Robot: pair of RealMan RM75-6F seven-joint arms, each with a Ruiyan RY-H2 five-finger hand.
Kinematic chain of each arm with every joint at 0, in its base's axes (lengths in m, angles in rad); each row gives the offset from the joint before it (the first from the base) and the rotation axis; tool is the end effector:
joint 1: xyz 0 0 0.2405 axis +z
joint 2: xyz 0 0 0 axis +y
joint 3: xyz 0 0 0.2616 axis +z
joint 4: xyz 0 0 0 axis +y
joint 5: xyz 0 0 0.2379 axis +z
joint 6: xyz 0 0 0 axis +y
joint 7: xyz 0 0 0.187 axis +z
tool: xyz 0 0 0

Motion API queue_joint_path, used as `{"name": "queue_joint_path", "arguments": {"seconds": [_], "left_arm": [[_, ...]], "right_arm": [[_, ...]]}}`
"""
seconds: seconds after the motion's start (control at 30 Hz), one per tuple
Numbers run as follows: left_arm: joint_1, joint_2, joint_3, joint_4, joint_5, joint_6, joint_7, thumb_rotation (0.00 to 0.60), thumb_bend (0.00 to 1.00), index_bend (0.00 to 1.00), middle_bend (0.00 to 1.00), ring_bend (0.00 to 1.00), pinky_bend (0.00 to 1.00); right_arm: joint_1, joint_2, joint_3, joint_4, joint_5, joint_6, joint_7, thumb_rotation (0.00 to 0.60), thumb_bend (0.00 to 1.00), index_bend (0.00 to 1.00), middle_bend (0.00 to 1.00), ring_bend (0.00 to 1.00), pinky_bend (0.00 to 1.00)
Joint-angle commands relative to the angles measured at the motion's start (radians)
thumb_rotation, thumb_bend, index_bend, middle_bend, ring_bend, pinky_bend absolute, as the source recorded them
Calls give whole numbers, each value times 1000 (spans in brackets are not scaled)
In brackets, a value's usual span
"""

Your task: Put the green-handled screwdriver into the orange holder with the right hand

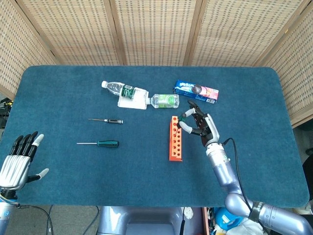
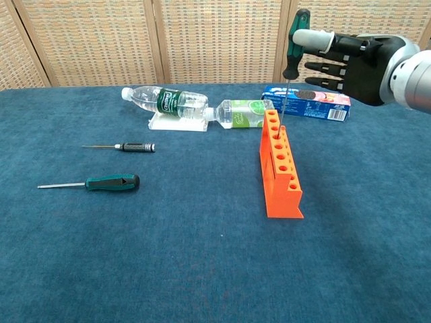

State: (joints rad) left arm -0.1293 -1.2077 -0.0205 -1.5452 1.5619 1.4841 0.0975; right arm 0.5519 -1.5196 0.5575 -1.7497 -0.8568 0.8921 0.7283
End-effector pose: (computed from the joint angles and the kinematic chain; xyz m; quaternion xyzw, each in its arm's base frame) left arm -0.3135 0.2338 0.1025 -0.6402 -0.3450 -0.3818 0.5704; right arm -0.1089 -0.4044 0.0029 0.2001 -0.7712 0.5988 0.0814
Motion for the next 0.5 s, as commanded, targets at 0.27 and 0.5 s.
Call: {"name": "queue_joint_path", "arguments": {"seconds": [0.27,0.5], "left_arm": [[-1,-2,2,3,3,0,-1,600,0,0,0,0,0],[-2,-3,2,5,2,-2,-1,600,0,0,0,0,0]], "right_arm": [[2,-16,-3,27,-13,-15,16,600,217,620,70,0,0],[-2,-27,-11,49,-27,-27,33,600,217,620,70,0,0]]}}
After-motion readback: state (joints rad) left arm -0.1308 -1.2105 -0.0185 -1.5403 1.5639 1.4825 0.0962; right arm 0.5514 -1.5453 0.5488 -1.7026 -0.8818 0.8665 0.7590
